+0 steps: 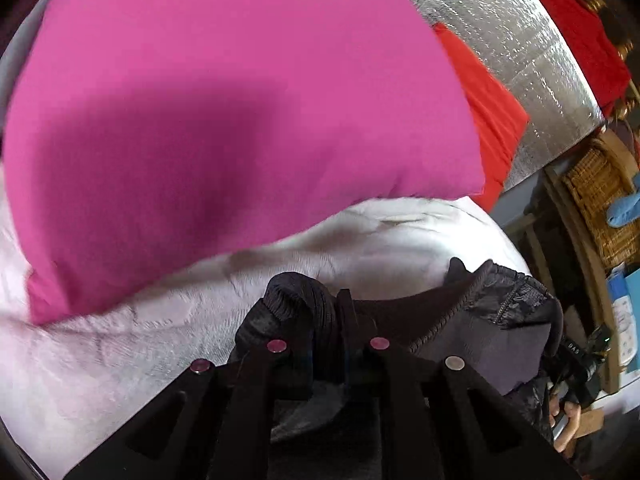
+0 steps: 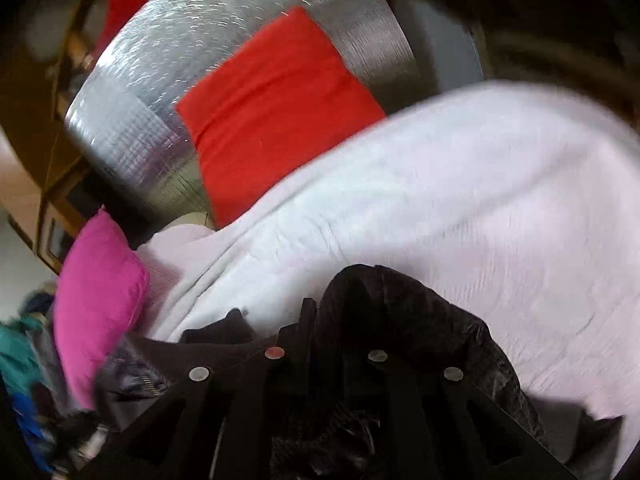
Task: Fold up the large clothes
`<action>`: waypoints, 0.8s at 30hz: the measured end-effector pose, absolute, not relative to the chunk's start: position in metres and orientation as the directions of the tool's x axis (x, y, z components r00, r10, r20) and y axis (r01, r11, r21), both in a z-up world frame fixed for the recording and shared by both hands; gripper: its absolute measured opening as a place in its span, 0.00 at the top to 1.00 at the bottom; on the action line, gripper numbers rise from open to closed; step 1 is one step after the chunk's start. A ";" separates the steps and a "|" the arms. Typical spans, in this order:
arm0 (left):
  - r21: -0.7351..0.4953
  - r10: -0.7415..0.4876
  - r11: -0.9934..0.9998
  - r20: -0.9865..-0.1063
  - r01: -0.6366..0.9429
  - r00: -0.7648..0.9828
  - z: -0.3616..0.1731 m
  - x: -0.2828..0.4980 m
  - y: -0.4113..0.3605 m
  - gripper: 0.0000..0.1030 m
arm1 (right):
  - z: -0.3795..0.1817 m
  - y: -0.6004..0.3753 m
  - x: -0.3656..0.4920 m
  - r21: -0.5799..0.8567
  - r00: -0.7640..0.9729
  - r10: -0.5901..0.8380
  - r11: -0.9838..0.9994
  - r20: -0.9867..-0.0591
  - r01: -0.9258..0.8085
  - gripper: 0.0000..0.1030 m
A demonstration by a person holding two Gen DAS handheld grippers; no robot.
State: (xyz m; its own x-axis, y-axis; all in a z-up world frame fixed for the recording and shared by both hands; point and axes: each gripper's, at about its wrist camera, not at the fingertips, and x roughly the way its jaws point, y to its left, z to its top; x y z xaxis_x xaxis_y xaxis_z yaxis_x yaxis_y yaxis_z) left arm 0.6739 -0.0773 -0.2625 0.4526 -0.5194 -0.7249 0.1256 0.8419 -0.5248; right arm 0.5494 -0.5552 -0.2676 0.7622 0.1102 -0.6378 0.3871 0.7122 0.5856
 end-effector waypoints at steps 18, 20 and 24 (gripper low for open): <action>-0.677 -0.538 0.735 -0.621 -0.044 0.569 -0.217 0.501 0.006 0.12 | -0.214 -0.579 0.344 0.800 0.904 0.069 0.497 -0.422 0.336 0.14; -0.667 -0.543 0.744 -0.637 -0.038 0.546 -0.215 0.473 0.000 0.12 | -0.213 -0.570 0.322 0.822 0.905 0.111 0.475 -0.411 0.315 0.14; -0.649 -0.530 0.760 -0.658 -0.046 0.534 -0.222 0.427 -0.009 0.12 | -0.223 -0.543 0.285 0.821 0.880 0.165 0.467 -0.445 0.327 0.14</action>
State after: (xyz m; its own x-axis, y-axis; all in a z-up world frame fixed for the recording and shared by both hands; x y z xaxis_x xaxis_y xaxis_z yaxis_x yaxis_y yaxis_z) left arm 0.4265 -0.0089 -0.2223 0.5341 -0.5302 -0.6585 -0.0459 0.7595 -0.6489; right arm 0.2850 -0.5431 -0.2233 0.8803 0.1650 -0.4448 0.3274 0.4673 0.8212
